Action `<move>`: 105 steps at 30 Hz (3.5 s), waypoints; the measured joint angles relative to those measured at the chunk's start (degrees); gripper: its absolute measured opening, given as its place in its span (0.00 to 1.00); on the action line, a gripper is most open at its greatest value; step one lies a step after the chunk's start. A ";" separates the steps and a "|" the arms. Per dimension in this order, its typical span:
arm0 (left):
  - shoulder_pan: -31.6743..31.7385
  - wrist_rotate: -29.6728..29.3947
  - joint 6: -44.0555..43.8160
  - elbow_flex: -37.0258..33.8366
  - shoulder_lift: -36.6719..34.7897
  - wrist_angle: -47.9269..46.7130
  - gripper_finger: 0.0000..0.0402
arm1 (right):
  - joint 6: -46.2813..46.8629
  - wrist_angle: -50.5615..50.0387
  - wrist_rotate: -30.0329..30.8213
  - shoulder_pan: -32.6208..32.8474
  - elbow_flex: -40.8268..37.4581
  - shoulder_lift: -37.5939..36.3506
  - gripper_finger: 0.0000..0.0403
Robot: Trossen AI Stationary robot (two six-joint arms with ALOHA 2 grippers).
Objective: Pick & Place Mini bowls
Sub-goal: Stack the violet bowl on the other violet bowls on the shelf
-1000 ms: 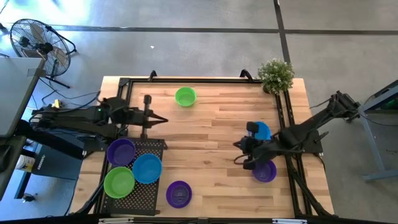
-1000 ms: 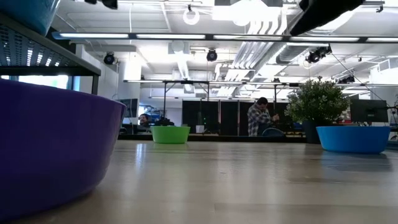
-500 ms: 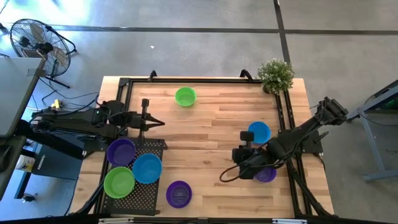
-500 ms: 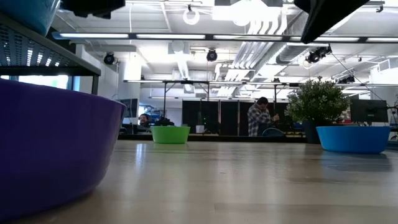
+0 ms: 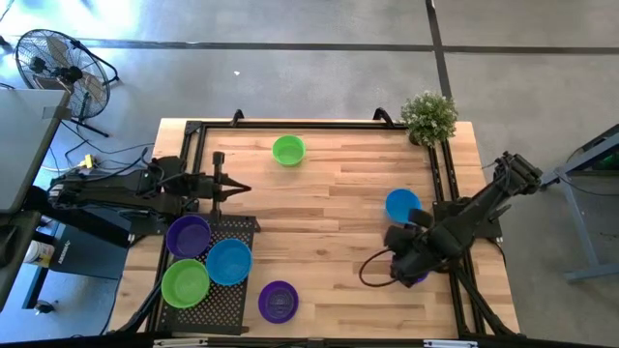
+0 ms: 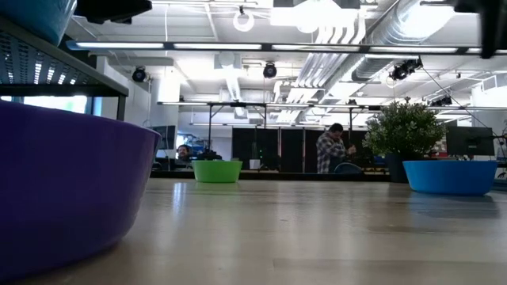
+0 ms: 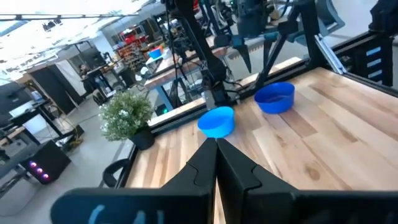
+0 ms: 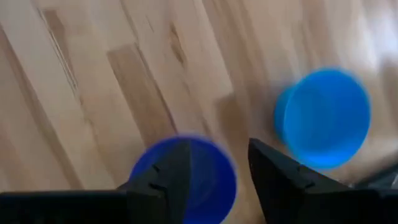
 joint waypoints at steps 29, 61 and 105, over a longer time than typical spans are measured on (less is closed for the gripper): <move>0.00 0.11 -0.03 0.00 -2.00 -6.36 0.01 | 16.70 30.18 -10.86 -3.32 -46.28 -26.36 0.44; 0.00 -0.70 -0.12 0.11 -2.05 -6.98 0.01 | -33.73 49.13 -12.98 -35.30 -18.03 -5.00 0.01; -0.04 -0.31 -1.58 0.11 -1.72 -8.29 0.01 | -38.40 52.81 -23.40 -31.25 -14.91 15.63 0.04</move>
